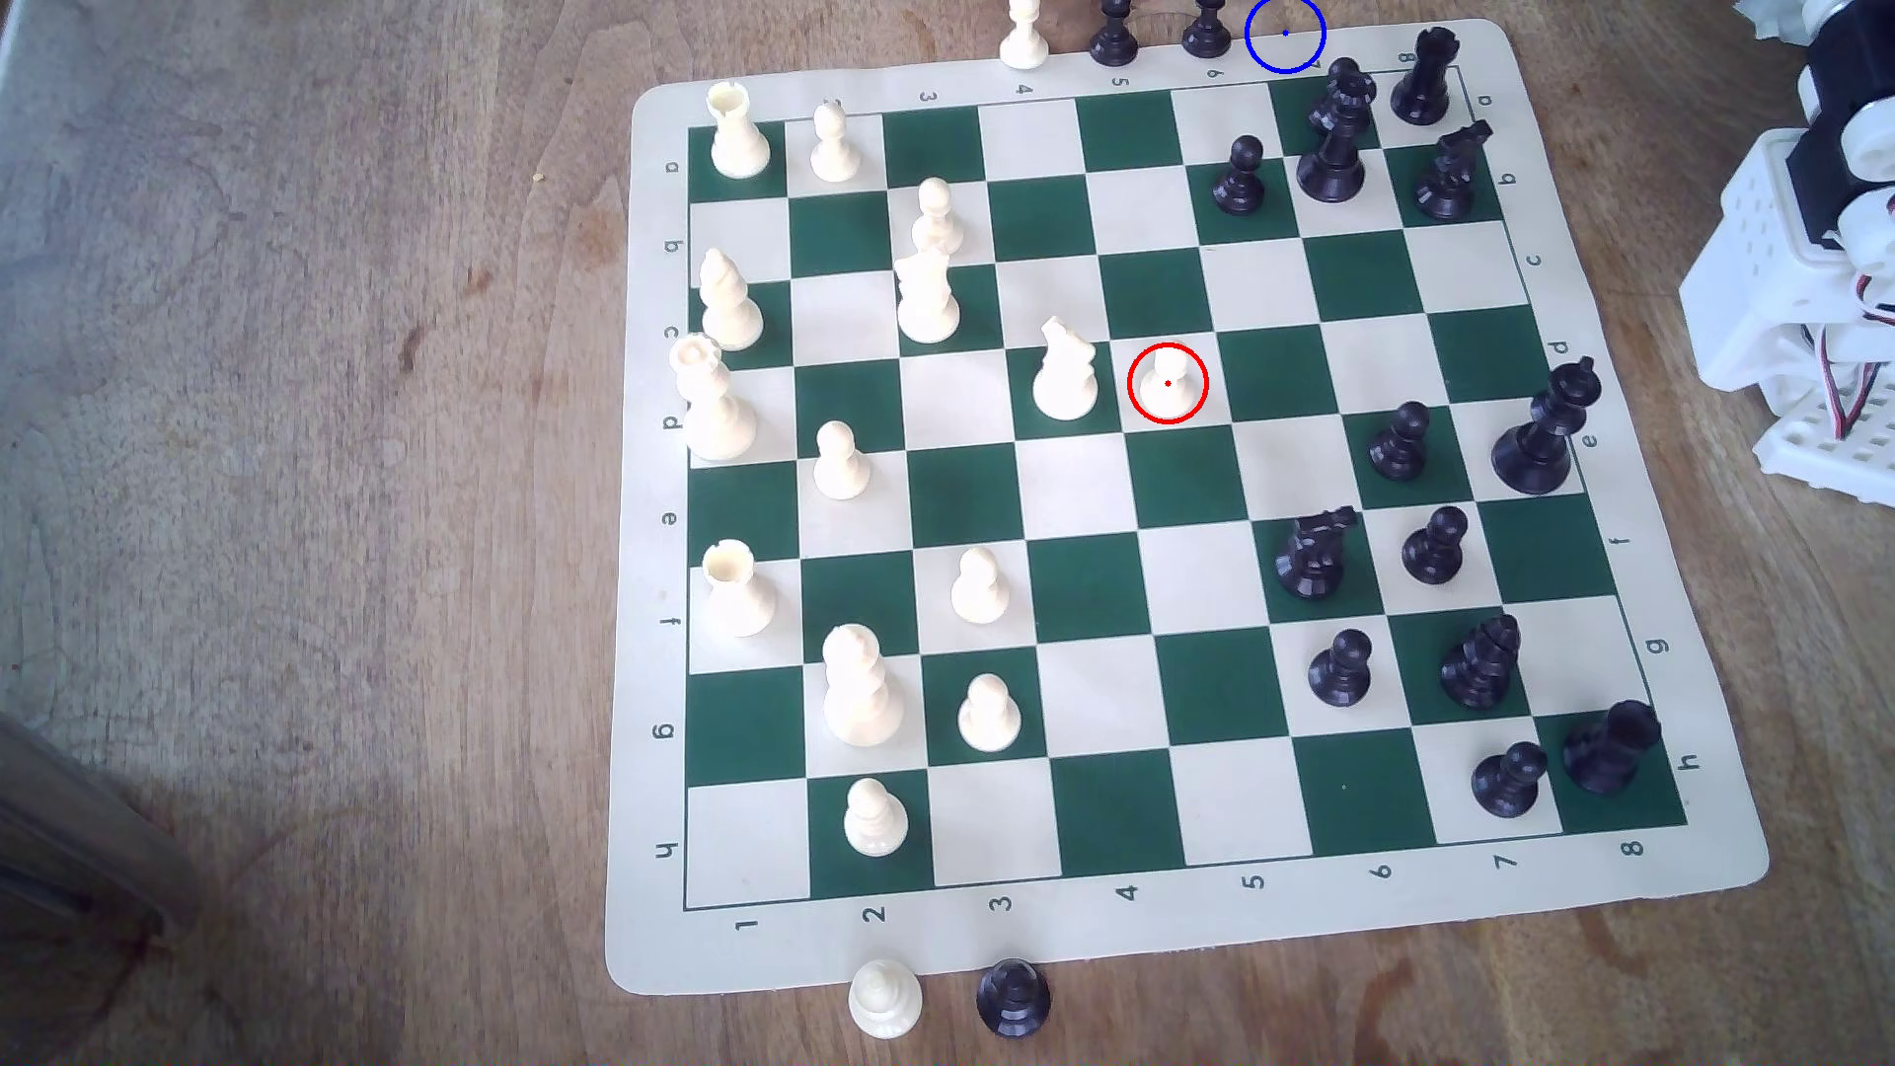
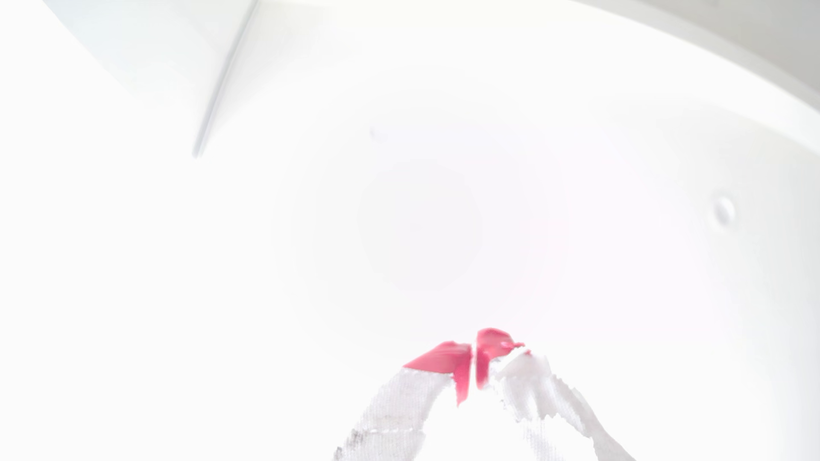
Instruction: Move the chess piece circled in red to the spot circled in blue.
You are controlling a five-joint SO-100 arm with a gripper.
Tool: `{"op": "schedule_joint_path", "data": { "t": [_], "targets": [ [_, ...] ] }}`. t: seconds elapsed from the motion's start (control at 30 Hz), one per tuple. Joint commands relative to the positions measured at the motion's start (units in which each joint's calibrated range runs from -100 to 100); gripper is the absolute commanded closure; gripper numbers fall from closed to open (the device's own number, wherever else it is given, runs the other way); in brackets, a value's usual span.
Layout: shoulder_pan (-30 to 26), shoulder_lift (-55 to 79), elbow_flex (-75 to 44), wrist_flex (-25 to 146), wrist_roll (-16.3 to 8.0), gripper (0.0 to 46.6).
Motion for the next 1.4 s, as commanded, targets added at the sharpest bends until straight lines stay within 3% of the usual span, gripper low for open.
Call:
{"op": "schedule_joint_path", "data": {
  "t": [0.0, 0.83, 1.03, 1.27, 1.33, 1.37],
  "targets": [
    [0.33, -0.03, 0.9, -1.19, 0.29, 46.4],
    [-1.39, -0.11, 0.9, 4.46, -0.24, 46.4],
    [-2.88, -0.11, 0.9, 32.06, 0.98, 46.5],
    [-0.53, 0.06, -5.71, 83.99, 1.9, 46.5],
    [0.41, 0.06, -15.87, 102.33, 0.2, 46.5],
    [0.33, 1.41, -27.65, 123.46, -2.1, 46.5]
  ]
}}
